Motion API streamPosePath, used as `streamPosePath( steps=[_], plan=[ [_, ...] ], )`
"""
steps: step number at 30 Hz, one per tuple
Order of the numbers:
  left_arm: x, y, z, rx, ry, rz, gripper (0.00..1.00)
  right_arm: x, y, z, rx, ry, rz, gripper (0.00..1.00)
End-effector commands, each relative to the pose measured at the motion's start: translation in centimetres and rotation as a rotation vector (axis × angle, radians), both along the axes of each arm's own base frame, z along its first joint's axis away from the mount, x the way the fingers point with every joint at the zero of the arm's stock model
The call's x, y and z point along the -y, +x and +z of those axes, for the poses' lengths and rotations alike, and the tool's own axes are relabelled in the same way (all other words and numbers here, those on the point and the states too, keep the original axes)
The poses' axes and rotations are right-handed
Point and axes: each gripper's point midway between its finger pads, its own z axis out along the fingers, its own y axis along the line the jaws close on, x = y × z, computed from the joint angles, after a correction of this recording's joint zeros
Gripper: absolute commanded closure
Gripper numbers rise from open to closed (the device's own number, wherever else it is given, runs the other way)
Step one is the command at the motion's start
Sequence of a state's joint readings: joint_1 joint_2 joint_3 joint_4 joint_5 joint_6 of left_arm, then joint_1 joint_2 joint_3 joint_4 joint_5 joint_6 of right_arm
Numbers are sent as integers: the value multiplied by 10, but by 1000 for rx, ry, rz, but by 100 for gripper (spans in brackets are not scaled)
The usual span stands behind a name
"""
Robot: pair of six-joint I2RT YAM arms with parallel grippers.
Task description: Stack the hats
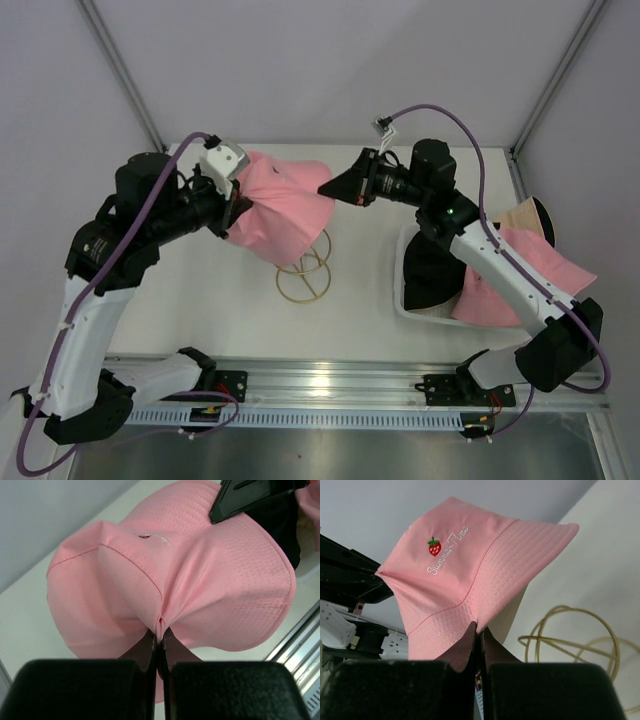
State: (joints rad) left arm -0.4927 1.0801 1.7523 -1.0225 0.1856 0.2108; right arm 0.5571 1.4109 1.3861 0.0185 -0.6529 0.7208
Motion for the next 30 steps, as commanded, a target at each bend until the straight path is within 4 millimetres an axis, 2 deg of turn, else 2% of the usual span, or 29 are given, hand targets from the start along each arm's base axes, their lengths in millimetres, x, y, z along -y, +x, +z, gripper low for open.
streamPosePath(
  steps=[1,3,4,5,6,9,11,12,13,15,16,18,19,20,24,26,27,29,30],
  plan=[
    [-26,-5,11,101,19,84,99,33,30,-64,-68,-164,-179,100],
    [-12,-12,5,78,3,7,98,44,26,-91,-108,-227,-220,100],
    [-3,-13,-5,48,3,-23,94,48,24,-100,-114,-246,-234,100],
    [4,-10,-12,24,10,-35,92,54,24,-105,-103,-265,-255,100],
    [9,-7,-19,3,13,-44,92,60,20,-122,-127,-300,-271,100],
    [27,3,-52,-86,60,-61,97,85,20,-132,-130,-344,-367,100],
    [40,5,-60,-113,71,-77,99,100,17,-143,-151,-349,-400,100],
    [50,5,-65,-130,78,-103,99,110,23,-148,-166,-340,-433,100],
    [55,6,-68,-131,84,-111,99,118,20,-162,-193,-347,-443,100],
    [71,5,-71,-128,92,-146,99,127,23,-176,-222,-344,-463,100],
    [75,5,-73,-132,96,-158,99,135,23,-194,-263,-357,-476,100],
    [82,6,-75,-139,95,-151,99,136,23,-208,-278,-354,-470,100],
    [84,10,-76,-149,88,-127,96,135,22,-216,-290,-356,-464,100],
    [77,19,-75,-140,84,-53,93,134,21,-231,-307,-364,-455,100],
    [52,45,-63,-140,-77,221,69,129,23,-266,-336,-381,-439,100],
    [38,46,-52,-138,-180,294,61,127,27,-278,-327,-380,-440,100],
    [25,54,-63,-170,-239,385,59,126,25,-297,-359,-404,-432,100],
    [7,54,-59,-177,-337,465,58,120,29,-306,-349,-416,-419,100],
    [-6,59,-72,-221,-395,543,58,113,29,-316,-359,-435,-397,100]
  ],
)
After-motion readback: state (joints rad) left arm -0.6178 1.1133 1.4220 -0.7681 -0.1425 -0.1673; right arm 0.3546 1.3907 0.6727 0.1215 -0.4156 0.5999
